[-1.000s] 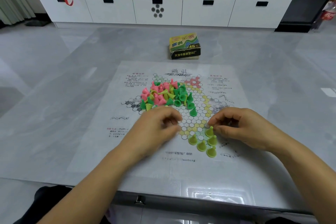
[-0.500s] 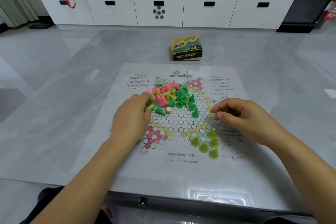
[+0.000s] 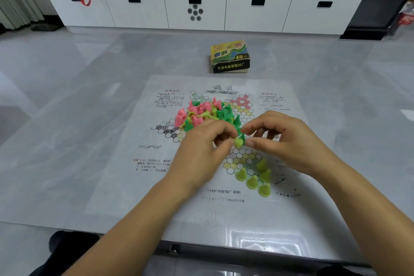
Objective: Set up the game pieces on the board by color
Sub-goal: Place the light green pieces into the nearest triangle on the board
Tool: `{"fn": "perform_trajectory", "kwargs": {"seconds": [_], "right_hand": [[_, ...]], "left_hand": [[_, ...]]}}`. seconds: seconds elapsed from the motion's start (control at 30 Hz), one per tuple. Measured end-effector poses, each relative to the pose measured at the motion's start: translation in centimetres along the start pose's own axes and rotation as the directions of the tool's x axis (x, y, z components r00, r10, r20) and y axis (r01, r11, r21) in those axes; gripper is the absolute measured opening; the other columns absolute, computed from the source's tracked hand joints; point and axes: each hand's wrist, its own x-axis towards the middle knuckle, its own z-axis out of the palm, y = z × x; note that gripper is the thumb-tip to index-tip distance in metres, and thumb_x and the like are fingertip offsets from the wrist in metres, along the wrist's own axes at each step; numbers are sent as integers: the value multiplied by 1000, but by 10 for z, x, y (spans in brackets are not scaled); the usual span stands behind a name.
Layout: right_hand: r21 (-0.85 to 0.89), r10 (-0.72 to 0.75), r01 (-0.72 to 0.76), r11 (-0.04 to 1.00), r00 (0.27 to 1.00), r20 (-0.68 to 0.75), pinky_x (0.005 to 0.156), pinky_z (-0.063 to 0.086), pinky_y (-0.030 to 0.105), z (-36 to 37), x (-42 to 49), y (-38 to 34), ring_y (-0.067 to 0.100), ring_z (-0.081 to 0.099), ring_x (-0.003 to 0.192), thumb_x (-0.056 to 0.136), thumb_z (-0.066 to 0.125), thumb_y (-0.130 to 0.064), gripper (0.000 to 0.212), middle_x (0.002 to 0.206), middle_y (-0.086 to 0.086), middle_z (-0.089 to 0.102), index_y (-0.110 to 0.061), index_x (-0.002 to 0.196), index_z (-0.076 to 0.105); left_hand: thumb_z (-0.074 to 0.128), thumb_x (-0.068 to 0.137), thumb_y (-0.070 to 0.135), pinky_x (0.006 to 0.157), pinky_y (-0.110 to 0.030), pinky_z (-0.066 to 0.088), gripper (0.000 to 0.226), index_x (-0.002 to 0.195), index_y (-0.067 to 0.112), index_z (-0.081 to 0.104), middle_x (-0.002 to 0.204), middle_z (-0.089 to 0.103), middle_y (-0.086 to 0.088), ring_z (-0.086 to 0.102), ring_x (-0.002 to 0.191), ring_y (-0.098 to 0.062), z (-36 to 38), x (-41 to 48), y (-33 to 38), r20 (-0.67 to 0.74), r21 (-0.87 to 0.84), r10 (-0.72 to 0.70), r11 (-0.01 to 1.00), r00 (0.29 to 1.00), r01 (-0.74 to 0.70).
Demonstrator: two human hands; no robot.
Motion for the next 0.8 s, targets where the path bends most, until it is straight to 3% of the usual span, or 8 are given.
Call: {"fn": "perform_trajectory", "kwargs": {"seconds": [0.17,0.3,0.4,0.5,0.73,0.8], "right_hand": [[-92,-50,48,995,999,-21,64,41,13,3,5,0,1,56,74,72,74,-18,23,79,-15,61,-37,78,62],[-104,-39,34,994,998,-49,66,42,13,-1,6,7,3,55,75,77,69,-14,28,80,-9,60,-40,85,62],[-110,27,-31,993,999,-35,67,42,12,-6,5,14,4,54,75,79,66,-15,26,82,-5,60,-40,85,65],[-60,97,-98,993,995,-16,66,42,6,-9,2,14,-5,54,69,79,66,-11,22,81,-11,64,-33,79,64],[-63,74,-68,996,992,105,68,40,6,-8,-4,7,-2,56,73,73,73,-15,9,76,-10,65,-22,78,70],[-101,63,-47,994,986,157,75,43,14,-6,-5,9,4,57,80,71,74,-18,9,83,-6,64,-24,78,71]], "left_hand": [[62,81,4,65,-6,38,10,88,11,64,74,55,13,49,73,-1,6,3,5,8,-129,0,992,1000,1],[60,83,7,70,-8,42,19,98,20,57,86,63,8,56,79,-2,3,4,3,50,-223,-50,973,998,60],[59,84,8,71,-5,41,19,96,23,54,86,60,13,56,81,-3,-8,4,-5,-8,-81,-66,995,998,65],[59,84,9,69,-8,41,17,97,20,56,86,59,11,54,81,-1,-19,4,-17,-77,49,-104,993,992,108],[60,84,16,65,-4,38,10,92,21,56,88,59,8,53,78,0,-32,1,-22,-116,85,-144,984,983,155],[59,84,16,68,-9,40,10,94,18,58,90,60,6,53,81,-3,-30,0,-23,-106,107,-149,981,983,160]]}}
